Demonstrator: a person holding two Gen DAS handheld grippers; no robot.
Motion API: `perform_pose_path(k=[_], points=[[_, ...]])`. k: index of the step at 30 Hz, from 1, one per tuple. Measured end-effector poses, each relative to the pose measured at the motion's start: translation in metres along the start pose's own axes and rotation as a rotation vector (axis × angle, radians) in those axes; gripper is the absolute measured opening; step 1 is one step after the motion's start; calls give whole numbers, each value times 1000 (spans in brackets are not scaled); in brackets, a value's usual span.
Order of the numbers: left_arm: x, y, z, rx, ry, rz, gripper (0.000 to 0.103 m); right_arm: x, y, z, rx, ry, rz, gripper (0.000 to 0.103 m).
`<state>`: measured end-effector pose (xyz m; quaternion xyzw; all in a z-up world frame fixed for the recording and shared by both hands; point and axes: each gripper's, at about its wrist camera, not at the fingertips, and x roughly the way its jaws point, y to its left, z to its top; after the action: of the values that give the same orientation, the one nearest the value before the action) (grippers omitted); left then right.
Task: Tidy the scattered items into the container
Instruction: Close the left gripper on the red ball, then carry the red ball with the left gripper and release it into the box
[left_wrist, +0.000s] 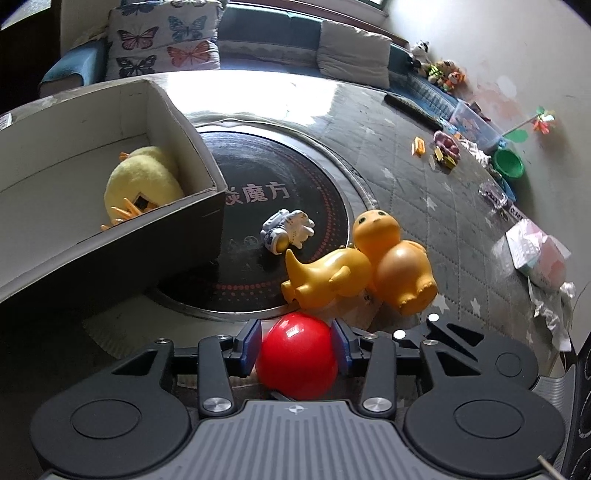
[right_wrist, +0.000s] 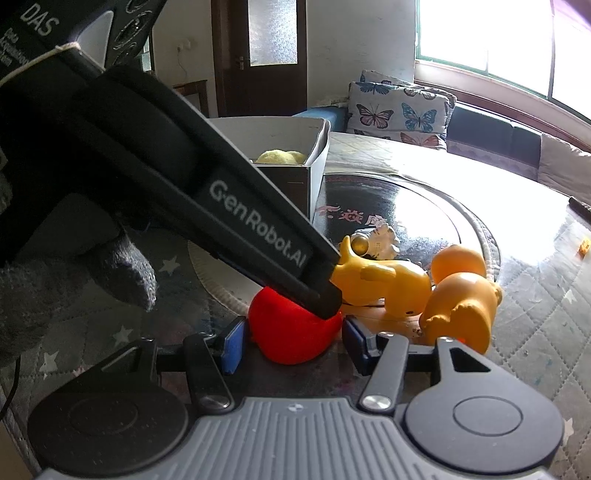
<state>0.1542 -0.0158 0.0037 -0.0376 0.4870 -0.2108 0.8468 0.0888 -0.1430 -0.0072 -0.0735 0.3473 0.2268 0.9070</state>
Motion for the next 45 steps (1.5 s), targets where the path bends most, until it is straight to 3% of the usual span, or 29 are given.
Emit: perform_pose_path(k=[6, 15, 22, 33, 45], points=[[8, 0, 0, 6, 19, -1, 52, 2, -2, 2, 0, -2, 0, 57], [3, 2, -4, 4, 12, -1, 51, 2, -2, 3, 0, -6, 11, 56], [-29, 5, -1, -5, -64, 12, 51, -12, 12, 17, -61, -51, 16, 56], [-86, 47, 30, -89, -232, 102, 51, 2, 41, 88, -234, -165, 76, 56], [-76, 120, 56, -262, -236, 126, 51, 71, 59, 141, -343, -98, 147, 56]])
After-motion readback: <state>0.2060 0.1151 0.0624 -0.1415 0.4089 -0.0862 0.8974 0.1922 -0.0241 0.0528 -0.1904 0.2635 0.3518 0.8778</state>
